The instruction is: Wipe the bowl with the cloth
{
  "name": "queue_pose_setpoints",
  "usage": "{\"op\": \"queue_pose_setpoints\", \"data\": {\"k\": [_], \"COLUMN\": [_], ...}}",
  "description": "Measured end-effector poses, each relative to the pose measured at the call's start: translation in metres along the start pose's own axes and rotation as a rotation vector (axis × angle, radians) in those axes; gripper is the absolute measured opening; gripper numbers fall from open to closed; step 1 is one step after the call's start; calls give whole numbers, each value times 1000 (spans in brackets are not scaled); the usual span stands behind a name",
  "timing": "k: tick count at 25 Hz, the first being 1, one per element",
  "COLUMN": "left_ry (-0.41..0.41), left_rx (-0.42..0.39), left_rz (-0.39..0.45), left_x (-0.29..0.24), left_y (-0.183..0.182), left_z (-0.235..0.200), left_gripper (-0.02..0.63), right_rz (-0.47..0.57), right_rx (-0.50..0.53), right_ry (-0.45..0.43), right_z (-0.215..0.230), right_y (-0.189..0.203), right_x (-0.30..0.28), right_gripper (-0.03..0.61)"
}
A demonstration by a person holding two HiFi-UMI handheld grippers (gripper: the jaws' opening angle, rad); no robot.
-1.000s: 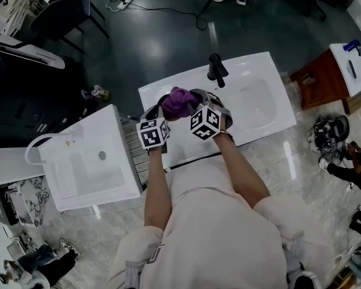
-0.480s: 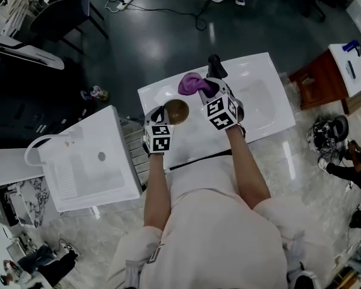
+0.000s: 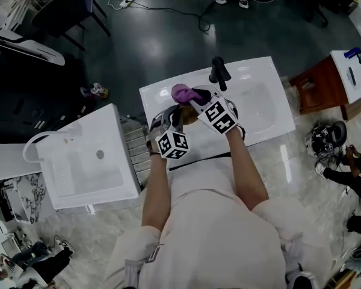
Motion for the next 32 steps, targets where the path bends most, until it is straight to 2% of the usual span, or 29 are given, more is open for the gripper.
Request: {"op": "queue_pose_setpoints", "data": {"k": [2,5,11,15,17,20,24,27,32], "left_ry": [-17,-37,-73,-83,-85,-94,-101,-92,-74], "left_rx": [-27,-36,69,105,150,250,447,581,876], "left_rz": [7,-6,10,17,26,67,157,173,210], "left_x": [1,1,8,9,11,15,25,24,19], "left_y": [-3,1,9,13,17,22,30,39,59], "left_z": [-1,-5,-17,-22,-24,-31,-43,-47,-50], "left_gripper": [17,17,17,17,17,17,17,17,17], "right_rz": [-41,-83,-139,-149,-142,-135,-168,-176,-165], "right_rx": [64,63,81,107,101,94,133,145,152], "right_ry": [-45,-82,-83,-99,-100,-98,-115,-135,-159], "right_z": [-6,-8,-5,-7,-8,-7,-11,-17,-22], "right_y": [1,7,18,20,19,19,29,34,34], "right_x": [-3,-6,-3,-4,-5,-4,0,-2,-7], "right_gripper": [95,94,94,94,94,94,93,94,94]}}
Point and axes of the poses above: the fingertips, and each gripper's own axes: x backward along the fingers, z to its right, y out of its underside, the point moved 8 cm from there along x, backward along the fingers
